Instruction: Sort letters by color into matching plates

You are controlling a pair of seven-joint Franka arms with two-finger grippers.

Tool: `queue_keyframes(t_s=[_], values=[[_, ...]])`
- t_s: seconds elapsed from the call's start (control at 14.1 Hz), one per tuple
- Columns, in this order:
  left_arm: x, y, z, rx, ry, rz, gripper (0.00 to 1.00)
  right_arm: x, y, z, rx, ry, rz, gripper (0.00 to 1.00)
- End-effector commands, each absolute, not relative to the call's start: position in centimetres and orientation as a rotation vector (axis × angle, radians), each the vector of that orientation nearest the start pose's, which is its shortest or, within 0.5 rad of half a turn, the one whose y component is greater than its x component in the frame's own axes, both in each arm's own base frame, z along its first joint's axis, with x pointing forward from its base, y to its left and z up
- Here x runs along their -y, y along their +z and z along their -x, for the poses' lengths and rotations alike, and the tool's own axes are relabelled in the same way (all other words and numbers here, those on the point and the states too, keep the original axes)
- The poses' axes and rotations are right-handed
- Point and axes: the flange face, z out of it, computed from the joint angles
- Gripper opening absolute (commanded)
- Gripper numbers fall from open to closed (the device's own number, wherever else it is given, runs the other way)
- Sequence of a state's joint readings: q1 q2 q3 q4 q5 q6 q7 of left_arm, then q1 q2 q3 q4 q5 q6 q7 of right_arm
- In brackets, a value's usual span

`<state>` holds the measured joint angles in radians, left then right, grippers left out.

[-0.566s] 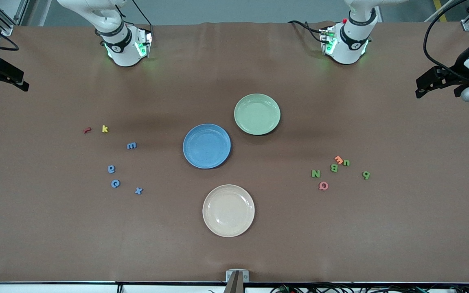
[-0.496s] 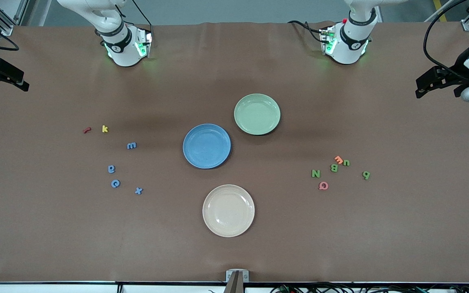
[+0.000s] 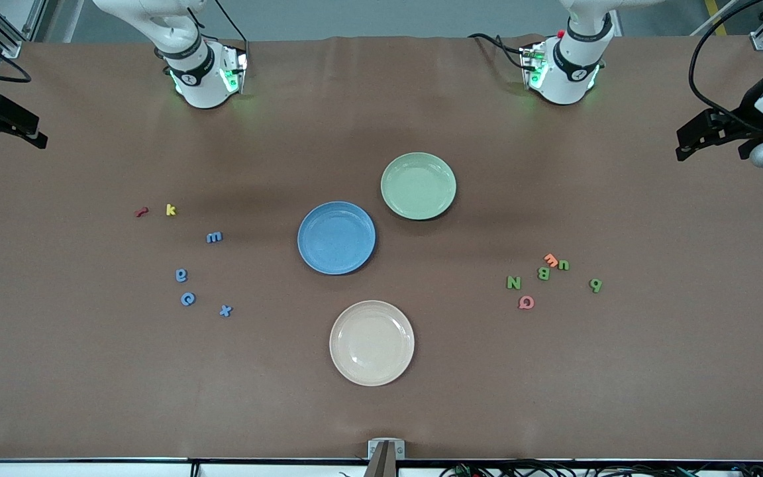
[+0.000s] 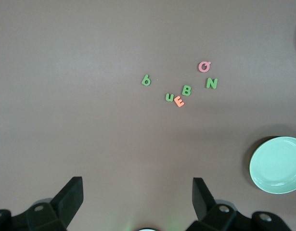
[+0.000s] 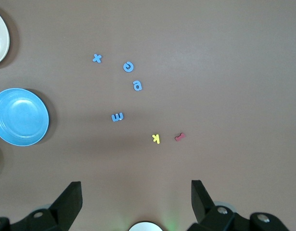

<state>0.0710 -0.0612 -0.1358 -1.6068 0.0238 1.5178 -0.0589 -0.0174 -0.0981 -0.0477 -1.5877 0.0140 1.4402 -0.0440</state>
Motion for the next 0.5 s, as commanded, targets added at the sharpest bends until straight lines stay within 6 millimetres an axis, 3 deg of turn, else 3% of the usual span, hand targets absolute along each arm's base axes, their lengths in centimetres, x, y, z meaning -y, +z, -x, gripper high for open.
queue_keyframes(t_s=[0.0,0.14,0.21,0.35,0.42], values=[[3.2,62.6,-54.2,-0.028,0.082,3.097,1.00,3.5,67.1,-50.6,-0.048,0.024,3.136,1.00],[2.9,61.5,-55.0,-0.020,0.098,3.095,1.00,3.8,67.2,-50.8,-0.057,0.022,3.148,1.00],[2.1,60.7,-55.6,0.000,0.096,3.097,1.00,4.1,66.2,-51.5,-0.066,0.053,3.144,1.00],[1.2,58.0,-56.8,0.023,0.111,3.101,1.00,4.7,63.7,-53.3,-0.079,0.102,3.146,1.00],[1.1,55.6,-57.8,0.021,0.160,3.103,1.00,4.8,63.0,-54.1,-0.071,0.083,3.143,1.00]])
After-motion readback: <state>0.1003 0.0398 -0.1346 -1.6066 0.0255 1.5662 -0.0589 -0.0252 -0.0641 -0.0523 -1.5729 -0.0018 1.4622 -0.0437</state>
